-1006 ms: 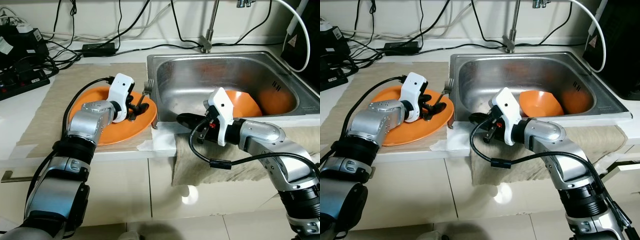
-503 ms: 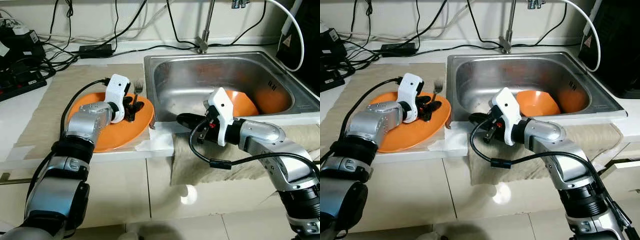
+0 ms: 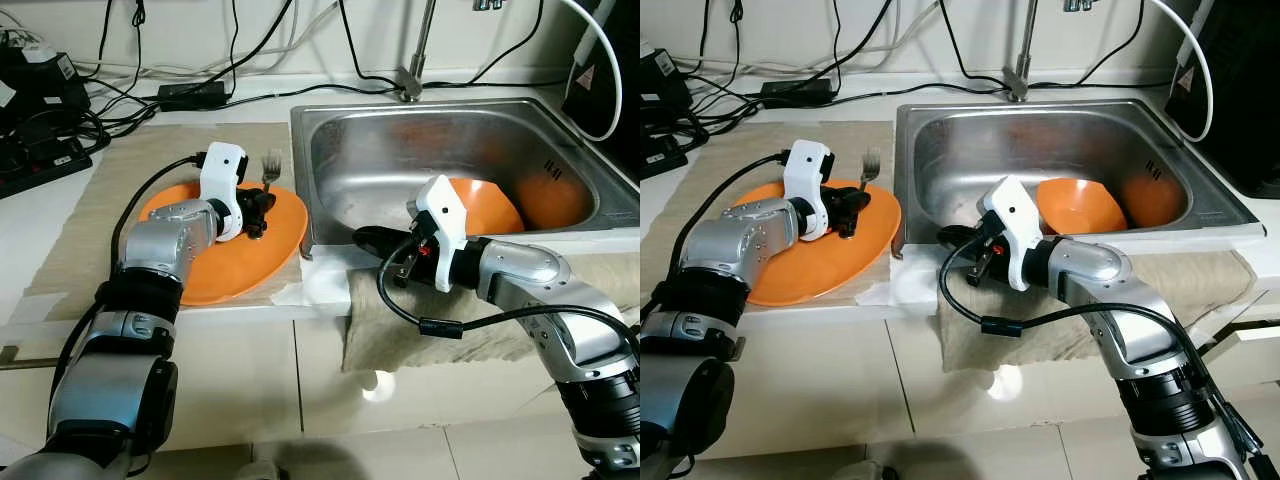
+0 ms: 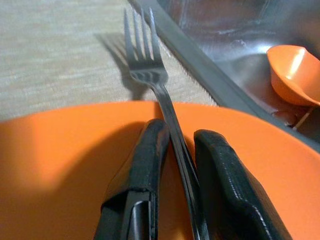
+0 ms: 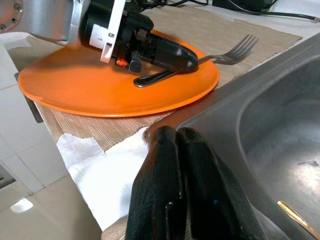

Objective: Kitchen organization

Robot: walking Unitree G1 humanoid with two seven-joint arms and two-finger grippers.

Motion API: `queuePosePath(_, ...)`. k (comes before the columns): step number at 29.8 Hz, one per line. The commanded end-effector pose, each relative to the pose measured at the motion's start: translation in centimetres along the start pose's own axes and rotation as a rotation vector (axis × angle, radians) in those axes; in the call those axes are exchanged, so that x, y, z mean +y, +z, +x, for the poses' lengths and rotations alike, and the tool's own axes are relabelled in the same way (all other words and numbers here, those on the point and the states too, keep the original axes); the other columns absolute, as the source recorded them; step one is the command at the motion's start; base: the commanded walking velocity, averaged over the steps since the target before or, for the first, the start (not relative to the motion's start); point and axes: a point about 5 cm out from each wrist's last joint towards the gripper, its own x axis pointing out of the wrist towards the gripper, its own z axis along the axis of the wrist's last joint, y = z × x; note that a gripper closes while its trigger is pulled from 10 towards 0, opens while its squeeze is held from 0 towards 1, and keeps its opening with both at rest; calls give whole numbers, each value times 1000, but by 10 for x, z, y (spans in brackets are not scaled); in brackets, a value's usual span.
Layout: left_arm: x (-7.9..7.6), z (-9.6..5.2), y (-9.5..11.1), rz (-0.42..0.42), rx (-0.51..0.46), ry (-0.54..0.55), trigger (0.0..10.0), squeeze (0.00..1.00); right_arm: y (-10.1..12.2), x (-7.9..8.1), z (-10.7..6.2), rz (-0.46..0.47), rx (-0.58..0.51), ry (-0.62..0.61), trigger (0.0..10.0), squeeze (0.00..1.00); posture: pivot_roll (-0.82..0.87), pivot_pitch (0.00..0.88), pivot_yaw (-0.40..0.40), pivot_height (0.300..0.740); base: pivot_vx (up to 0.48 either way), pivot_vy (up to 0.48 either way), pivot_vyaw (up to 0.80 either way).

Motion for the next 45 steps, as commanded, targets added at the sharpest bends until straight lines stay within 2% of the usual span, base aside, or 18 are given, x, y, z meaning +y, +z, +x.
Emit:
queuePosePath(1,-2,-2,13,13,-36,-5,0,0,4,-2,-1,-7,-11,-8,10000,0,30,16,26,740,0,0,0)
queuePosePath(5,-2,-3,16,13,-49,-3,0,0,4,-2,-1,-7,-10,-9,10000,0,31,11,26,740,0,0,0)
queuePosePath(12,-10,-10,41,42,-135,-32,0,0,2,-3,-2,-6,-6,-13,10000,0,30,4,26,740,0,0,0)
queuePosePath(19,-11,-7,35,73,-113,-27,0,0,3,-2,-2,-8,-9,-11,10000,0,28,0,28,740,0,0,0)
queuePosePath(22,-13,-5,31,123,-98,-22,0,0,3,-2,-2,-8,-10,-12,10000,0,26,0,28,740,0,0,0)
queuePosePath(23,-14,-5,31,129,-100,-19,1176,0,3,-2,-2,-8,-10,-13,10000,0,26,0,28,740,0,0,0)
queuePosePath(24,-14,-5,31,129,-100,-19,1176,0,3,-2,-2,-8,-10,-13,10000,0,26,0,28,740,0,0,0)
queuePosePath(25,-13,-5,31,130,-104,-4,10000,0,3,-2,-2,-9,-9,-14,10000,0,25,0,27,740,0,0,0)
queuePosePath(30,-15,-6,38,149,-175,16,10000,0,3,-3,-3,-12,-10,-25,10000,0,25,0,28,740,0,0,0)
queuePosePath(31,-15,-7,42,154,-213,40,10000,0,3,-3,-3,-15,-10,-26,10000,0,24,0,27,740,0,0,0)
queuePosePath(33,-19,-10,49,137,-275,46,10000,0,4,-3,-3,-26,-14,-35,10000,0,24,1,27,740,0,0,0)
queuePosePath(36,-35,-16,58,106,-387,29,10000,0,5,-6,-2,-36,-20,-64,10000,0,24,3,24,740,0,0,0)
queuePosePath(39,-35,-16,57,83,-404,45,10000,0,6,-9,-1,-39,-28,-91,10000,0,24,3,24,740,0,0,0)
queuePosePath(41,-25,-20,57,76,-466,156,10000,0,18,-33,-1,-80,-91,-334,10000,0,26,2,20,740,0,0,0)
queuePosePath(42,-25,-20,57,76,-466,156,10000,0,18,-33,-1,-80,-91,-334,10000,0,26,2,20,740,0,0,0)
queuePosePath(45,-16,-27,51,64,-482,222,10000,0,28,-49,-7,-127,-153,-529,10000,0,28,6,17,740,0,0,0)
